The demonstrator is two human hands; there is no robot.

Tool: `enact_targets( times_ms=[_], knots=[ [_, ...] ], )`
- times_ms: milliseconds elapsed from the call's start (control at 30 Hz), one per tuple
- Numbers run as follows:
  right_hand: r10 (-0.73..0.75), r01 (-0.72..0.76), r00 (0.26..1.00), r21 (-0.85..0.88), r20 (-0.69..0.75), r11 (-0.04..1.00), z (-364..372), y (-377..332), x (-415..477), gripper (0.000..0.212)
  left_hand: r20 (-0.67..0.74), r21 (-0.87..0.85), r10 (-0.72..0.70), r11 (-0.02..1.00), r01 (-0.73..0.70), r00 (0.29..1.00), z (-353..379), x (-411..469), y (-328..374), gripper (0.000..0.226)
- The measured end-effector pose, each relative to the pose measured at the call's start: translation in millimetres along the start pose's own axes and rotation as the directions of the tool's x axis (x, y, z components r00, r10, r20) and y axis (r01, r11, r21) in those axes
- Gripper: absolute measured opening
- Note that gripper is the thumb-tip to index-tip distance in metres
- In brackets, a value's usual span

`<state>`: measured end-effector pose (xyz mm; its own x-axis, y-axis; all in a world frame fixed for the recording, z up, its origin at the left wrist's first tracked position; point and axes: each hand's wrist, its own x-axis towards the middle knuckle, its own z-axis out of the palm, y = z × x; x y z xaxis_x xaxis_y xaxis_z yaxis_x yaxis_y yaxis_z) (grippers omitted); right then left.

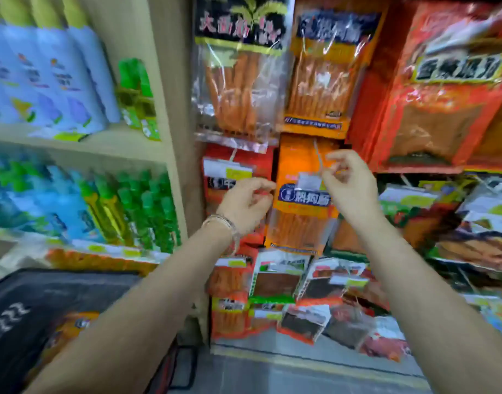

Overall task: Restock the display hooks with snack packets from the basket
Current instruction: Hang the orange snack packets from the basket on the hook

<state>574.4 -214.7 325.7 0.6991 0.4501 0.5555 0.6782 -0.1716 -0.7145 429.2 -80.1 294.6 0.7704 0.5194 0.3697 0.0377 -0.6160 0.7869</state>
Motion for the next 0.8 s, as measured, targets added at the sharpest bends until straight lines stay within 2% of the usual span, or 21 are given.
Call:
enact_targets(
  times_ms=[67, 133, 233, 300, 400, 467, 500, 567, 600, 700, 800],
  knots=[
    [0.096, -0.101, 0.991, 0.056, 0.092, 0.993, 20, 15, -56, 0.022, 0.065, -0.011, -0.2, 0.98, 0.201, 0.978, 3, -59, -39, 0.023],
    [0.202, -0.219, 0.954, 0.053, 0.221, 0.974, 42, 31, -116, 0.021, 0.126, 0.02, -0.438, 0.898, 0.439, 0.89, 6, -127, -82, 0.026],
    [0.35, -0.379, 0.83, -0.02, 0.433, 0.925, 74, 52, -204, 0.02, 0.167, 0.053, -0.739, 0.668, 0.742, 0.653, 9, -238, -127, 0.021],
    [0.452, -0.479, 0.694, -0.109, 0.56, 0.871, 92, 62, -258, 0.022, 0.157, -0.03, -0.845, 0.513, 0.858, 0.511, 10, -303, -139, 0.013],
    [0.567, -0.507, 0.455, -0.324, 0.687, 0.799, 111, 75, -331, 0.02, 0.06, -0.002, -0.933, 0.354, 0.935, 0.354, 12, -375, -151, 0.014],
    [0.625, -0.466, 0.288, -0.463, 0.726, 0.753, 119, 80, -371, 0.019, 0.074, 0.006, -0.97, 0.234, 0.972, 0.233, 8, -413, -155, 0.015],
    [0.651, -0.462, 0.184, -0.52, 0.736, 0.718, 121, 80, -386, 0.02, 0.093, 0.032, -0.977, 0.196, 0.98, 0.192, 6, -431, -158, 0.017],
    [0.676, -0.446, -0.012, -0.609, 0.736, 0.655, 126, 78, -408, 0.012, 0.087, 0.077, -0.984, 0.161, 0.984, 0.155, -3, -458, -165, 0.022],
    [0.662, -0.394, -0.083, -0.634, 0.745, 0.665, 129, 76, -414, 0.006, 0.065, 0.074, -0.988, 0.143, 0.987, 0.138, -9, -467, -170, 0.021],
    [0.582, -0.202, -0.218, -0.62, 0.783, 0.758, 151, 63, -418, 0.021, 0.019, -0.018, -0.995, 0.094, 0.995, 0.094, -38, -481, -187, 0.016],
    [0.598, -0.206, -0.24, -0.642, 0.765, 0.739, 186, 44, -410, 0.025, 0.031, -0.028, -0.998, 0.046, 0.999, 0.046, -74, -487, -211, 0.021]
  ],
)
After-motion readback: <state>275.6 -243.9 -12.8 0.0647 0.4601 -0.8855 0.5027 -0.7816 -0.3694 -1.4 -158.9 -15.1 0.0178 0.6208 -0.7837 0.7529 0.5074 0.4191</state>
